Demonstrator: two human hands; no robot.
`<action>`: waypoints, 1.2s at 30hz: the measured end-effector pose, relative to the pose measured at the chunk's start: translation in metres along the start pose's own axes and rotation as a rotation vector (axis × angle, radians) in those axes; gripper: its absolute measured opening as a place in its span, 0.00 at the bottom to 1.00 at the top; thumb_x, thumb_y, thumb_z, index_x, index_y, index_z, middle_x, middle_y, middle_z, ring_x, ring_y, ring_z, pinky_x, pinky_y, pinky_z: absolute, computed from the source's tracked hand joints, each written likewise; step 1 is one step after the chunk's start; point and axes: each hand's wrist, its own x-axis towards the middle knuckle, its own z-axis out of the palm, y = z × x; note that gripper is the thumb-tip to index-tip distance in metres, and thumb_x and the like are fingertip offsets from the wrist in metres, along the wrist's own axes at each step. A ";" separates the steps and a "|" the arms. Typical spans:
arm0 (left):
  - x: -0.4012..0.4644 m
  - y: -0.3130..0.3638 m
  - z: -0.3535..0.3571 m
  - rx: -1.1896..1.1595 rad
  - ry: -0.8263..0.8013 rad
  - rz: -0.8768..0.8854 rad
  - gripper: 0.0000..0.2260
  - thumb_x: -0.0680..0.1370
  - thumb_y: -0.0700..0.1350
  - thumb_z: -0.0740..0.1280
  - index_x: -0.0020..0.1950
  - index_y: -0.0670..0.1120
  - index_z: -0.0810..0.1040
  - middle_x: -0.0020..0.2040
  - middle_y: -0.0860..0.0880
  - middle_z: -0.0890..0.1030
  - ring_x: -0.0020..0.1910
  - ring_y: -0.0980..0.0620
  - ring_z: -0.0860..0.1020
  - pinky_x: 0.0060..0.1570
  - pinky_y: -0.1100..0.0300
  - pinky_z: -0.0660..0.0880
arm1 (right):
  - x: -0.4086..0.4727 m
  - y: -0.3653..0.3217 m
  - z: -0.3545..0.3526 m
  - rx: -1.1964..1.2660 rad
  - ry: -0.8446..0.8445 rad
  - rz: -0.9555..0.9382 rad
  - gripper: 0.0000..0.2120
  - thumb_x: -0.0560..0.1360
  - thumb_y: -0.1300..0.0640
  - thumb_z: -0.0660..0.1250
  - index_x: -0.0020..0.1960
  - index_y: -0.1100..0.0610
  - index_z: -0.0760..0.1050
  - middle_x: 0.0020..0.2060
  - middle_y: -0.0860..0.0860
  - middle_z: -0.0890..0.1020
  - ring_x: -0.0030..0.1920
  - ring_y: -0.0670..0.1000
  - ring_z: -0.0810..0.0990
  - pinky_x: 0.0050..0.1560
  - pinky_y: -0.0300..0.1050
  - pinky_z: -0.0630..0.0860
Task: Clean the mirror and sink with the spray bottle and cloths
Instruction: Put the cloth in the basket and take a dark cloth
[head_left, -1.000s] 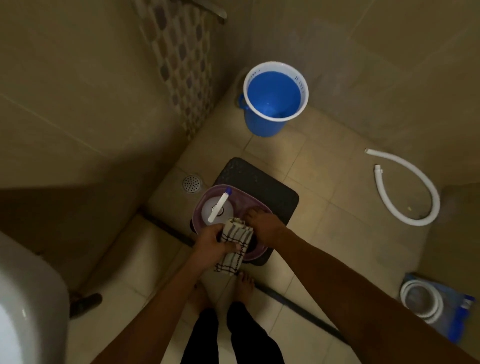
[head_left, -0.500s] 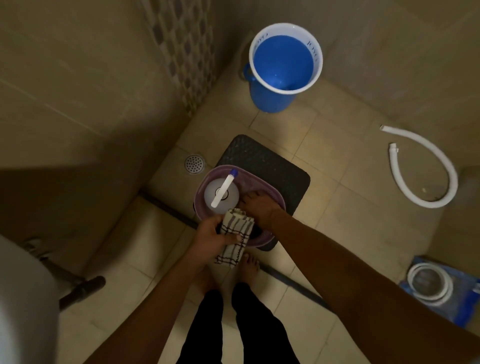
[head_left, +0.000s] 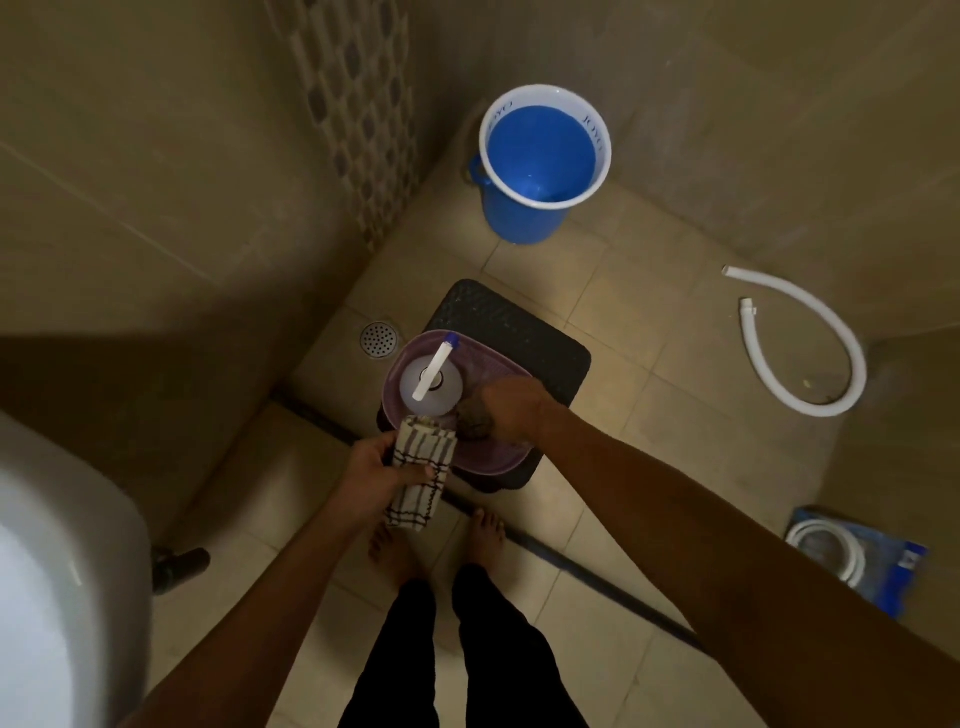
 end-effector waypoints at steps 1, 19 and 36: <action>-0.004 0.003 0.000 -0.001 0.006 -0.010 0.14 0.71 0.28 0.71 0.46 0.46 0.80 0.36 0.54 0.85 0.36 0.57 0.83 0.35 0.64 0.79 | -0.012 0.002 -0.004 0.048 0.030 0.023 0.19 0.80 0.48 0.64 0.65 0.60 0.72 0.62 0.58 0.77 0.64 0.57 0.74 0.65 0.50 0.69; 0.082 0.011 0.080 0.247 -0.023 -0.036 0.14 0.76 0.40 0.69 0.60 0.43 0.72 0.54 0.48 0.78 0.55 0.46 0.78 0.53 0.53 0.75 | -0.111 0.035 0.073 1.509 0.470 0.462 0.08 0.76 0.62 0.68 0.38 0.59 0.74 0.29 0.54 0.75 0.25 0.50 0.69 0.24 0.40 0.62; 0.156 -0.040 0.112 0.580 0.008 0.092 0.12 0.77 0.44 0.68 0.60 0.46 0.76 0.58 0.47 0.81 0.59 0.47 0.78 0.64 0.49 0.72 | -0.097 0.041 0.111 1.646 0.472 0.469 0.06 0.76 0.64 0.67 0.53 0.63 0.79 0.39 0.53 0.82 0.33 0.46 0.78 0.26 0.31 0.70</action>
